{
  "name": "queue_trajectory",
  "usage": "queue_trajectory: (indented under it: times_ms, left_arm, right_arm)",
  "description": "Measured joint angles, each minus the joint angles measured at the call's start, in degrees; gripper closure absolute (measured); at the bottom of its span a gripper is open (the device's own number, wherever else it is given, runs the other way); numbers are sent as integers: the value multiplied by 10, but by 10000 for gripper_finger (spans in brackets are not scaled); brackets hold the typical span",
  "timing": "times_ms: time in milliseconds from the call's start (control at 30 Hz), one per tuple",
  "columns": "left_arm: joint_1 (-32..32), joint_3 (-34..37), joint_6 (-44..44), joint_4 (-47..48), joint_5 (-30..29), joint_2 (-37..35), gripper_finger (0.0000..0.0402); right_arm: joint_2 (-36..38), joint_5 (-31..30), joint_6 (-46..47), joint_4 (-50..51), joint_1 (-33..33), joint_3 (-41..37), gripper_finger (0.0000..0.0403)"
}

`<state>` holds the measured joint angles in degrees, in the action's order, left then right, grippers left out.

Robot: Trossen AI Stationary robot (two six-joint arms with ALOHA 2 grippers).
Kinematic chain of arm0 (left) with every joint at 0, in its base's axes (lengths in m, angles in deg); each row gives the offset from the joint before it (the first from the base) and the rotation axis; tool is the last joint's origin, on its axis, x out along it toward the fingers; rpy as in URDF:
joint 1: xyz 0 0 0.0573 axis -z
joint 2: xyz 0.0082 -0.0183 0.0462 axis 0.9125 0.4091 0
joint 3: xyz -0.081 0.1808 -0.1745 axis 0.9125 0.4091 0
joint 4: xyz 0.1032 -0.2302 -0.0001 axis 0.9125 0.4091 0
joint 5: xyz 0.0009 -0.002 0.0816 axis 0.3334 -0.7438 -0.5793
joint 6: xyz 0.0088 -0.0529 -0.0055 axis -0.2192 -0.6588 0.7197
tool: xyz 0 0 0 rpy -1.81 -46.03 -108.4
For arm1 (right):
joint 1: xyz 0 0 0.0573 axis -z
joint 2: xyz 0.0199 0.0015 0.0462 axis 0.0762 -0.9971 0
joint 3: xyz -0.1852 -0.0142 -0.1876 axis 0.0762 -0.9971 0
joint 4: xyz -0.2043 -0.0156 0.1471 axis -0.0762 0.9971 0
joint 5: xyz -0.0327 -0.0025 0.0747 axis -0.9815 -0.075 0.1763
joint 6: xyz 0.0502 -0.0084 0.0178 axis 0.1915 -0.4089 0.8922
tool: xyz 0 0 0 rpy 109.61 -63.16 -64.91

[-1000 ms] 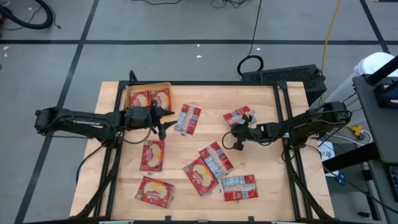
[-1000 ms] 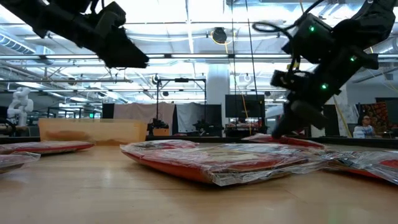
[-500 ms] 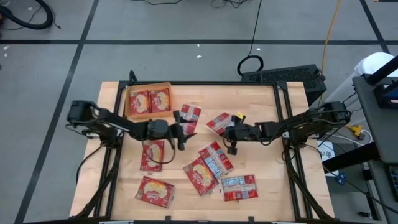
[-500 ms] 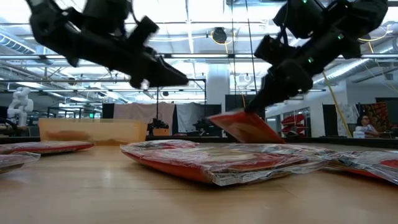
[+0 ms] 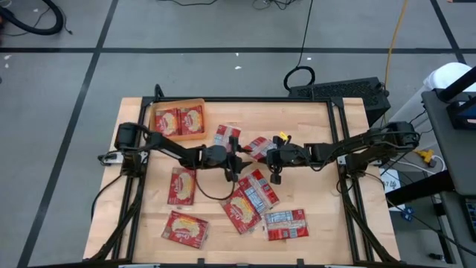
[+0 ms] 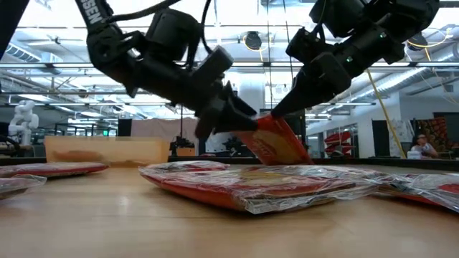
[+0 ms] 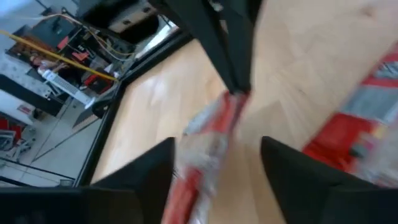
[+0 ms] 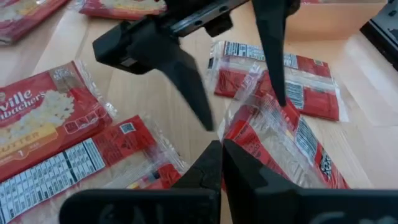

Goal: Sort popcorn bags into baskets
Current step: Put the red popcorn bag into the orange bin

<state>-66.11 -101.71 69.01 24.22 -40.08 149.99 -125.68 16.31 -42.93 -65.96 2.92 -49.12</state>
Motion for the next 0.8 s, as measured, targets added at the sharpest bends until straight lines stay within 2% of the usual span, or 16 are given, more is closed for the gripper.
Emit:
queue_trajectory:
  times_ms: [200,233,367,467,633,800]
  left_arm:
    - [-15,-21,-28,53,-8,-18,360]
    - [-19,-23,-28,63,-7,-25,380]
    - [-37,-22,-36,129,-15,-67,384]
    - [-53,-20,-67,192,-18,-112,390]
    - [-82,-22,-151,278,-15,-184,393]
    - [-102,-21,-191,333,13,-225,397]
  right_arm:
    - [23,-3,16,0,1,0,403]
    - [32,-6,17,2,3,0,403]
    - [74,-23,30,10,13,0,395]
    - [105,-63,23,15,14,0,369]
    - [121,-123,39,22,13,0,291]
    - [58,-124,42,-44,13,0,201]
